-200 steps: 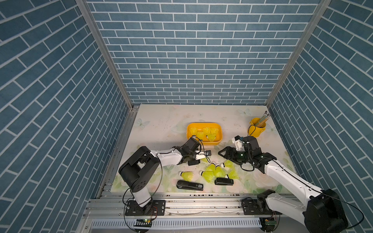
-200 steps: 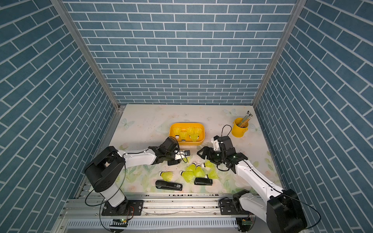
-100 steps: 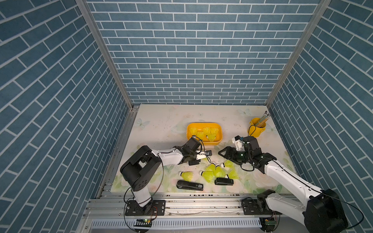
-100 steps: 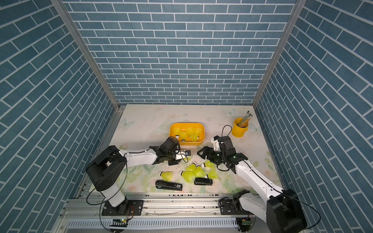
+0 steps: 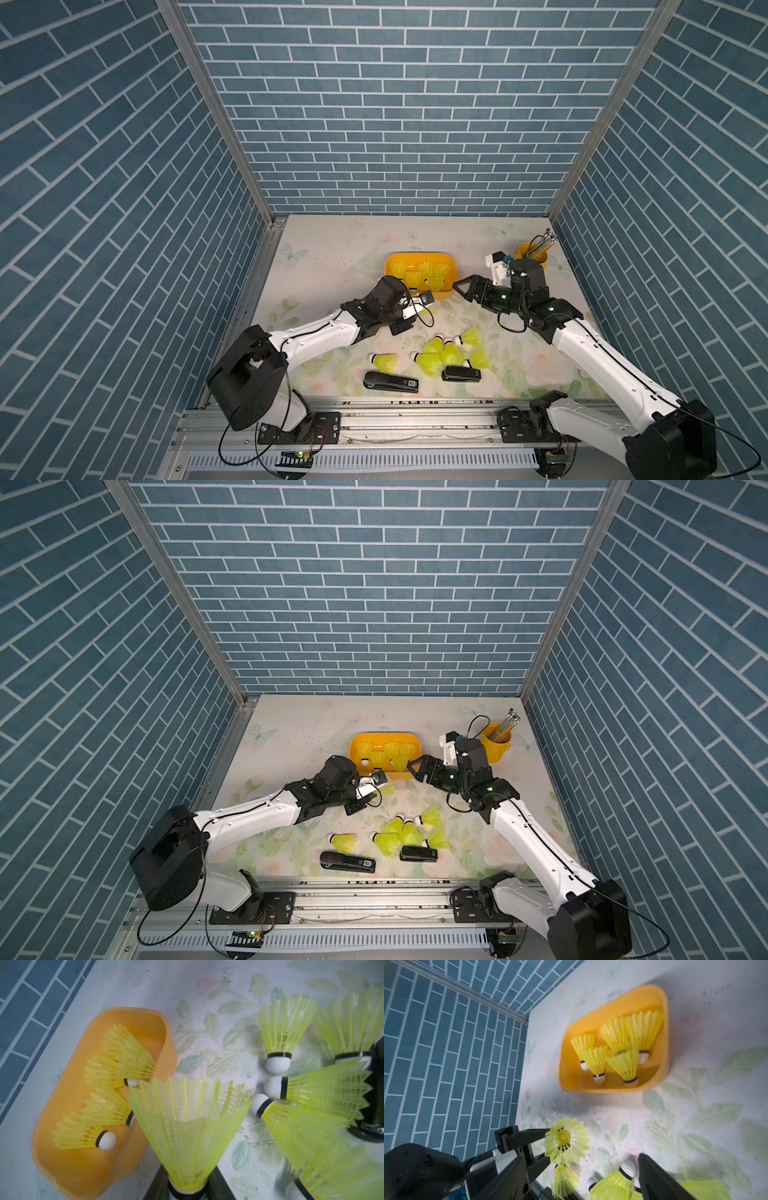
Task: Put the shuttlecocks into the storage box
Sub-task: Pick up the shuttlecock at the center of the board, then place the shuttlecock in the storage box.
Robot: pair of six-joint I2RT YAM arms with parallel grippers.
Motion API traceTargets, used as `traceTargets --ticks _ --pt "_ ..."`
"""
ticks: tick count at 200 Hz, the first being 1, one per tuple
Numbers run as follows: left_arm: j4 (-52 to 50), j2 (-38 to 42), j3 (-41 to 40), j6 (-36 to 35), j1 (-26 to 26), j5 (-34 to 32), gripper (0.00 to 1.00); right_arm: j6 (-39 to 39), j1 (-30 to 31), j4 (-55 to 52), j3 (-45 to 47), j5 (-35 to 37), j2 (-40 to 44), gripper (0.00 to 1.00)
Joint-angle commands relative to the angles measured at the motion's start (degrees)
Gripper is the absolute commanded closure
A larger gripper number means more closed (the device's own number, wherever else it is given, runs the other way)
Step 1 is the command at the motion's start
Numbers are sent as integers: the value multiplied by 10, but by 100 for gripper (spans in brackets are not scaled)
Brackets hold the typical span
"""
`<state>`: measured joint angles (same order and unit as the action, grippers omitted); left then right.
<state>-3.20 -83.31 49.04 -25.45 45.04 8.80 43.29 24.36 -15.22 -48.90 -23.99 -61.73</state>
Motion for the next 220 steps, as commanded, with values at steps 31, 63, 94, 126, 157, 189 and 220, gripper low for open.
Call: traceTargets --ticks 31,63,94,126,157,189,220 --pt "-37 -31 101 260 -64 -37 74 -79 -12 -1 -114 -10 -90 12" --pt "-68 -86 159 402 -101 -55 75 -98 -18 -13 -179 -59 -176 13" --pt "-81 -122 188 477 -110 -58 76 -116 -19 -33 -225 -62 -239 13" --pt "-85 -152 193 541 -118 -55 76 -117 -20 -27 -232 -60 -285 14" --pt "-92 -168 206 553 -119 -72 76 -119 -19 -23 -236 -60 -312 14" --pt "-119 -195 232 556 -119 -80 75 -134 -19 -40 -245 -72 -345 16" --pt "-134 -210 248 556 -119 -86 75 -161 -19 -61 -263 -84 -367 16"
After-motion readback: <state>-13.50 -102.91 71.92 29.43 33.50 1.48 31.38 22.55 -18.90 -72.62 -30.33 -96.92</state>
